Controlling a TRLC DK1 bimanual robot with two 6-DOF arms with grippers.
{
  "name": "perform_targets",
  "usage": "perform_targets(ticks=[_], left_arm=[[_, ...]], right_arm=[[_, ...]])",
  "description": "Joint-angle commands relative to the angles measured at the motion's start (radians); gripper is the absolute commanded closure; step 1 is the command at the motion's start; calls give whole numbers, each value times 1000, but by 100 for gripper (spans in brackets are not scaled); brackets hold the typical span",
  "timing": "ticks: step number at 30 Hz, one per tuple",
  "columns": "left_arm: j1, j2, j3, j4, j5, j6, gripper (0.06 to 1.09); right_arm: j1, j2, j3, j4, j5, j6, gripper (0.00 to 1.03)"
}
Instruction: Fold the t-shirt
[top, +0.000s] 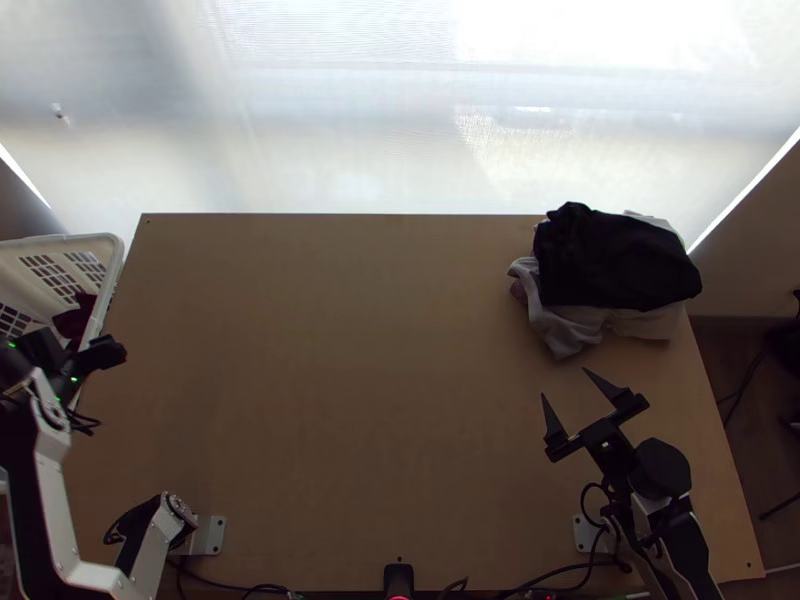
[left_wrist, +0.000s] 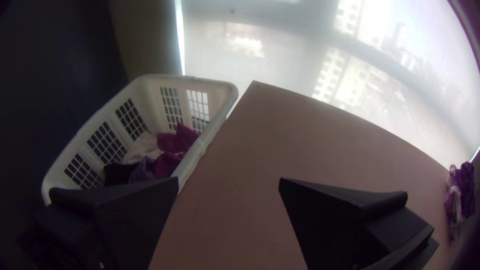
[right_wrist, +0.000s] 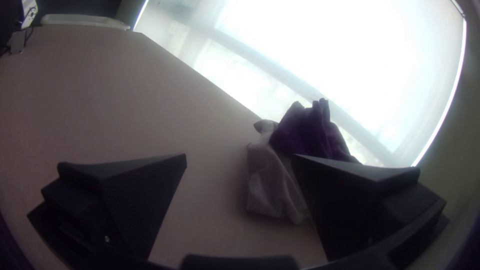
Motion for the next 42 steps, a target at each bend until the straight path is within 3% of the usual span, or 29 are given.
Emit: perform_targets(ticks=[1,9,26,29,34,36,37,39,42], left_arm=[[217,272,293,-261,106,119,11],[283,534,400,-343,69,323,11],[332,812,543,-293,36,418,11],[358,855,528,-262,36,470,12],[380,921,532,-173,34,504,12],[386,948,538,-145,33,515,12],[386,959,543,-139,33,524,12],[386,984,546,-122,33,543,12],[378,1021,540,-90,34,559,12]], right_arm=[[3,-1,0,0,0,-1,5],[2,-1,0,0,0,-1,5],[20,-2,0,-3,-20,-1,5],[80,-2,0,-15,-43,-113,5],[148,-4,3,-8,-43,-94,5],[151,-5,3,24,46,-117,5],[160,-7,5,37,141,-195,5],[203,-4,2,54,264,-252,5],[200,-4,2,5,265,-238,5]])
